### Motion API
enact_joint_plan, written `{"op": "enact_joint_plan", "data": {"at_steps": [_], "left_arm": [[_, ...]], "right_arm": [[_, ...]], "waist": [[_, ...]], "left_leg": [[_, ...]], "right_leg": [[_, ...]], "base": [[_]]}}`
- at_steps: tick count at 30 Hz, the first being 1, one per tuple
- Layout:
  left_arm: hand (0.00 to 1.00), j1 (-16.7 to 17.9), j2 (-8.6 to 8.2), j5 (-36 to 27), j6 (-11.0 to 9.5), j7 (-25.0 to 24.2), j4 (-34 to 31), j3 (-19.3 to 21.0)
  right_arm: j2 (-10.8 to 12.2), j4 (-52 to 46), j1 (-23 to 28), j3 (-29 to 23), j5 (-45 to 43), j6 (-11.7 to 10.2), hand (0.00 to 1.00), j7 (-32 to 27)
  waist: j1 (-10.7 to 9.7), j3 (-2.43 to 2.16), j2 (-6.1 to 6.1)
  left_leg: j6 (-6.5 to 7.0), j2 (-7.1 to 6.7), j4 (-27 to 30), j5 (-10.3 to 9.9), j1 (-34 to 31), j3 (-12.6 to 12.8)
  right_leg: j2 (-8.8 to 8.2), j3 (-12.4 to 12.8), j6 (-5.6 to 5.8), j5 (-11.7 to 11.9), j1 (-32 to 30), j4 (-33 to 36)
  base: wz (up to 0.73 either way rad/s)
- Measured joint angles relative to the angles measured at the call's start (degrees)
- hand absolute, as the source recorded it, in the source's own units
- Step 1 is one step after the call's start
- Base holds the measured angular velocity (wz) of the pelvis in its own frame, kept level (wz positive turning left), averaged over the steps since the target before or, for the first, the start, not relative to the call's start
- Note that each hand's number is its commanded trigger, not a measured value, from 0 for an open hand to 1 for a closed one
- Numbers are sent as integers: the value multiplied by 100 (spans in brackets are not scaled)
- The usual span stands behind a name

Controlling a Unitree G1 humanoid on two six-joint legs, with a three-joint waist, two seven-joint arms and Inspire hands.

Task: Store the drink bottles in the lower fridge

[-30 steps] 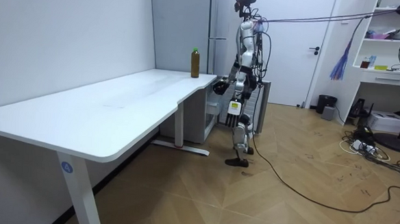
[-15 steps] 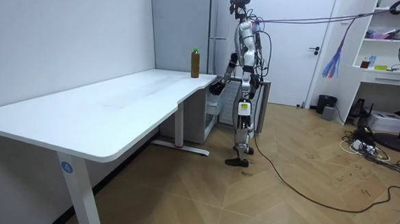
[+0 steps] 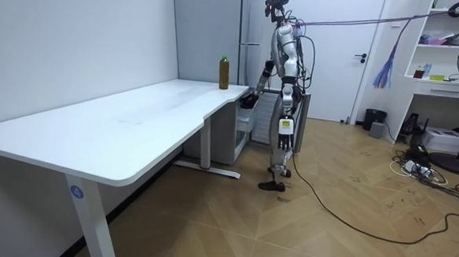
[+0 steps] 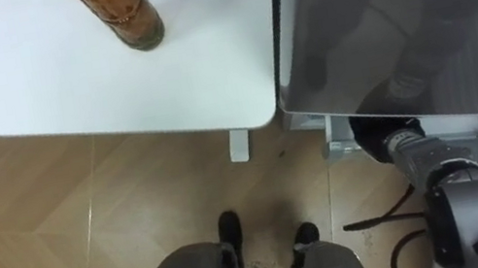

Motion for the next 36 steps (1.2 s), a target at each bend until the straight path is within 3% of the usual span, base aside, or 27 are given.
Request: {"op": "enact_joint_plan", "data": {"at_steps": [19, 36], "left_arm": [[0, 0, 9, 130, 32, 97, -59, 12], [0, -9, -2, 127, 30, 240, -117, 16]], "right_arm": [[-158, 0, -9, 1, 7, -116, 0, -145], [-163, -39, -11, -110, -53, -145, 0, -308]], "waist": [[98, -11, 25], [54, -27, 56]], "left_leg": [[2, 7, 76, 4, -80, 22], [12, 12, 72, 11, -63, 102]], "right_leg": [[12, 2, -4, -13, -16, 12], [0, -6, -2, -15, 1, 37]], "base": [[1], [0]]}}
